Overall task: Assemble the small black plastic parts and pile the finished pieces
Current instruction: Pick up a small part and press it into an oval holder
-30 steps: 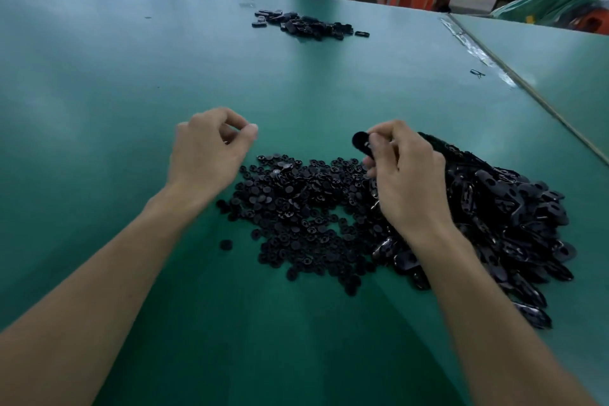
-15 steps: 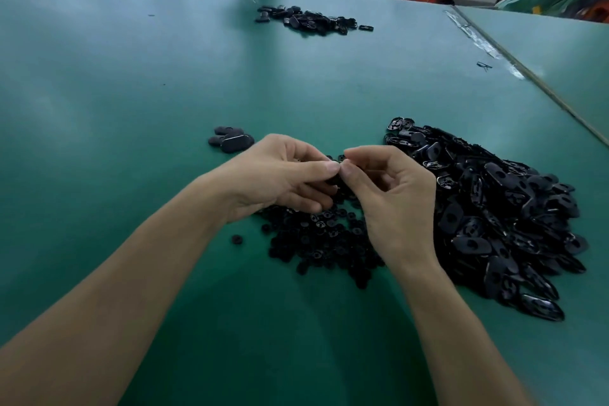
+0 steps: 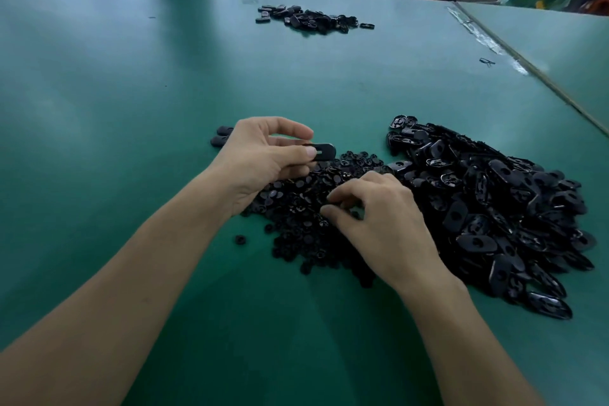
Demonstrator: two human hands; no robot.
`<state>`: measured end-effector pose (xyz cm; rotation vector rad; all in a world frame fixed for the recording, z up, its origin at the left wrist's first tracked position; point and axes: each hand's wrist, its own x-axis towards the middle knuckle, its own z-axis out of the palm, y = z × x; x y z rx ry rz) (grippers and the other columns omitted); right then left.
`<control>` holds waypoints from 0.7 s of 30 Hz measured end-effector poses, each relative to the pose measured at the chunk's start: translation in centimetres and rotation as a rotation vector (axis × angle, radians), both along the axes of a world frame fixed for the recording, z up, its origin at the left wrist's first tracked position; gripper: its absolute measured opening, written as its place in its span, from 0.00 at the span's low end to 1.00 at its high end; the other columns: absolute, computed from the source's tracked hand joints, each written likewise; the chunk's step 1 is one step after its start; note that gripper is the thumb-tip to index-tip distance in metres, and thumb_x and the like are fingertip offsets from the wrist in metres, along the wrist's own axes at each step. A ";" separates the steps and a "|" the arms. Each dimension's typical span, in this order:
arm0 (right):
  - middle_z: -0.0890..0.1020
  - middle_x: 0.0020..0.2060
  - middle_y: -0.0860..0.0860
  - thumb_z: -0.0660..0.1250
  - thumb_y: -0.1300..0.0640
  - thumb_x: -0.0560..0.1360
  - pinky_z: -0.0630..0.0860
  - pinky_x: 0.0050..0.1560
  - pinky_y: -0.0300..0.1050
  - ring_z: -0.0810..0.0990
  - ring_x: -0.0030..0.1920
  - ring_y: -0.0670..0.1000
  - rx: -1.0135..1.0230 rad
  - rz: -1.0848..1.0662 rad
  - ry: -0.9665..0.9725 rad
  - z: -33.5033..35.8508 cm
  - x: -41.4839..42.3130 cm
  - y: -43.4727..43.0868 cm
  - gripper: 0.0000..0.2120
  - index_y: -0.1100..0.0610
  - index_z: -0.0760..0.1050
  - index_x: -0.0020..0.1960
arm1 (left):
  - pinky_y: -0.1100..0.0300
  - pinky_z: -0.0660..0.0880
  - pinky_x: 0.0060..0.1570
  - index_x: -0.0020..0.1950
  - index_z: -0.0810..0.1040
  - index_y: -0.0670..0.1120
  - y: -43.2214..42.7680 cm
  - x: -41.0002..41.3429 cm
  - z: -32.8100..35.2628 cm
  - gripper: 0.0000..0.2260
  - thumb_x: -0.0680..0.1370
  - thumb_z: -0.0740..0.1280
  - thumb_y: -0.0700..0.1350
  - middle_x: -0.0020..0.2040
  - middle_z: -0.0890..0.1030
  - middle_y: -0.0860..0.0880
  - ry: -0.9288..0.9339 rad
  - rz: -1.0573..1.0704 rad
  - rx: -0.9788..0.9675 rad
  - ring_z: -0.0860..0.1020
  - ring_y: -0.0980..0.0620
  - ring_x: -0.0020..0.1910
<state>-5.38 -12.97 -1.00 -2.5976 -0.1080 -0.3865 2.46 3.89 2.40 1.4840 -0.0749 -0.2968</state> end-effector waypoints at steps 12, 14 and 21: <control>0.79 0.46 0.49 0.64 0.51 0.82 0.70 0.53 0.42 0.75 0.51 0.50 0.045 -0.028 0.008 -0.1 0.2 0.6 0.10 0.54 0.81 0.52 | 0.63 0.82 0.38 0.47 0.81 0.40 -0.1 -0.2 -0.1 0.04 0.76 0.71 0.32 0.34 0.84 0.46 -0.079 0.005 0.026 0.83 0.52 0.34; 0.80 0.42 0.47 0.63 0.51 0.83 0.74 0.48 0.47 0.77 0.45 0.49 0.170 -0.048 -0.067 0.2 0.0 0.6 0.10 0.55 0.79 0.49 | 0.63 0.82 0.39 0.47 0.82 0.40 -0.1 -0.2 -0.1 0.05 0.76 0.71 0.31 0.34 0.84 0.46 -0.095 -0.005 0.036 0.83 0.52 0.34; 0.81 0.36 0.39 0.69 0.58 0.79 0.74 0.42 0.31 0.80 0.41 0.41 0.350 -0.111 -0.139 0.4 -0.1 0.2 0.04 0.54 0.83 0.50 | 0.65 0.81 0.39 0.47 0.83 0.42 -0.3 -0.3 -0.5 0.08 0.75 0.71 0.30 0.36 0.85 0.45 -0.102 -0.069 0.106 0.85 0.52 0.37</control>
